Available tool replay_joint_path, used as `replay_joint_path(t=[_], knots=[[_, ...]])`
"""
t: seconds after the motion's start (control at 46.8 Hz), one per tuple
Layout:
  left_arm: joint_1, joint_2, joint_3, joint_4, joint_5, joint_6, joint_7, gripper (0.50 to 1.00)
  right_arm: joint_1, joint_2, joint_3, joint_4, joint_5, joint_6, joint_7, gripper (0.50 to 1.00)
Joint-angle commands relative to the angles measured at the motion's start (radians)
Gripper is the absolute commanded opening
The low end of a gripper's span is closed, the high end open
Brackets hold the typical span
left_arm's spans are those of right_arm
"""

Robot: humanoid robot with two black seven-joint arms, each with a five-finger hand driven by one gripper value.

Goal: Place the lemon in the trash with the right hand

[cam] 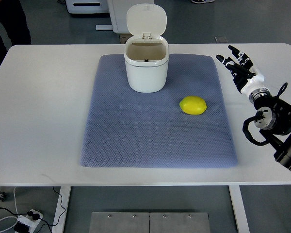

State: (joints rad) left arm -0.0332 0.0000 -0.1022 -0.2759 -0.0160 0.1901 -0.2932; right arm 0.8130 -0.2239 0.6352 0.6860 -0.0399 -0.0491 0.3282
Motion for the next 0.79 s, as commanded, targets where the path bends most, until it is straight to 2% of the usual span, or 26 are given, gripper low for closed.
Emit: replay_joint_path(t=[0.0,0.769], knots=[[-0.001,0.0,-0.002,0.0,-0.01,0.0,-0.004,1.0,0.0,0.002,0.0,0.0,0.0,0.0,0.0,1.0],[0.012,0.0,-0.002,0.007,-0.009,0.002,-0.006,1.0,-0.002,0.005,0.0,0.0,0.0,0.0,0.0,1.0]])
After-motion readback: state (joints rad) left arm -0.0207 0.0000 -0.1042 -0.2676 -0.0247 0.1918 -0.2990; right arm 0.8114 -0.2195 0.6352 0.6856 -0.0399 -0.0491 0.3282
